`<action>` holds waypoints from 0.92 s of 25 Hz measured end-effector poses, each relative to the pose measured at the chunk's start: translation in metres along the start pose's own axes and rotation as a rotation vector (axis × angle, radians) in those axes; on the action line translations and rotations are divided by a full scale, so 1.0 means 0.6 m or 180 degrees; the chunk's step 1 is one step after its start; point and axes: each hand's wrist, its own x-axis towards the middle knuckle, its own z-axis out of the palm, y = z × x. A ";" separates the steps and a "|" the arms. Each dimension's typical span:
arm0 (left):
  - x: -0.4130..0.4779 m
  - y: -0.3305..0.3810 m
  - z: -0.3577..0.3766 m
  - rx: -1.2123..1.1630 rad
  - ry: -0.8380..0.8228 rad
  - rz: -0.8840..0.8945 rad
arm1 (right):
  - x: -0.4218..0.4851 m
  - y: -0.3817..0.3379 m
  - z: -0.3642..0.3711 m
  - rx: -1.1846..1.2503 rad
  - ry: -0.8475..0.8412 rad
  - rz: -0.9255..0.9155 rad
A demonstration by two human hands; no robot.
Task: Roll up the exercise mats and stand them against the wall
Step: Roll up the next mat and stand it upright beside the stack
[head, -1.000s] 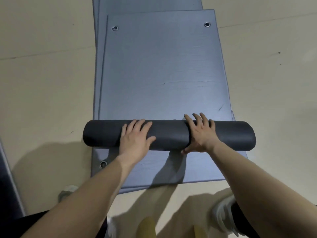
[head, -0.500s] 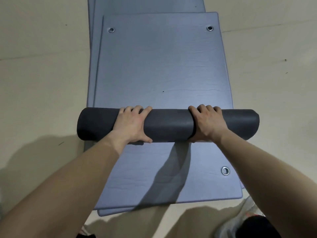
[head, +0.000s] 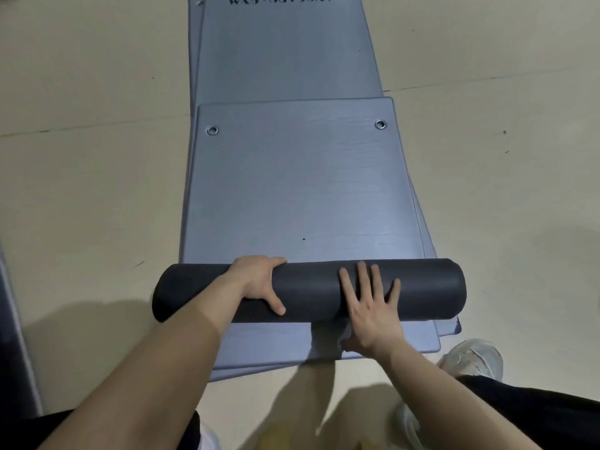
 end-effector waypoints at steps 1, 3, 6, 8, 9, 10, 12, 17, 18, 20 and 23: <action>-0.006 0.004 0.007 -0.0102 0.0296 -0.0105 | 0.016 0.005 -0.012 0.0090 -0.0158 -0.0053; -0.032 0.025 0.046 -0.0131 0.1220 -0.0332 | 0.078 0.025 -0.062 0.0341 -0.0196 -0.0098; -0.041 0.052 0.097 0.0583 0.1264 -0.0460 | 0.145 0.035 -0.129 0.0405 -0.0254 -0.0200; -0.002 0.047 0.072 0.0699 0.1274 -0.0467 | 0.135 0.040 -0.119 0.0338 0.0418 -0.0101; 0.018 0.042 0.049 0.0617 0.1343 -0.0445 | 0.121 0.046 -0.101 0.0270 0.0798 0.0003; 0.038 0.037 0.023 0.0540 0.1360 -0.0423 | 0.109 0.058 -0.079 0.0122 0.1046 0.0024; 0.069 0.020 -0.024 0.0440 0.1332 -0.0259 | 0.127 0.086 -0.061 -0.0250 0.1095 -0.0101; 0.109 -0.025 -0.077 0.1032 0.1556 0.0158 | 0.246 0.121 -0.173 -0.0165 0.0638 -0.0361; 0.112 -0.026 -0.086 0.0971 0.1477 0.0152 | 0.254 0.123 -0.186 -0.0154 0.0488 -0.0388; 0.104 -0.023 -0.089 0.0715 0.1228 0.0067 | 0.253 0.118 -0.200 -0.0173 0.0183 -0.0429; 0.047 -0.017 -0.035 0.0471 0.0656 0.0056 | 0.194 0.097 -0.183 -0.0118 -0.0315 -0.0584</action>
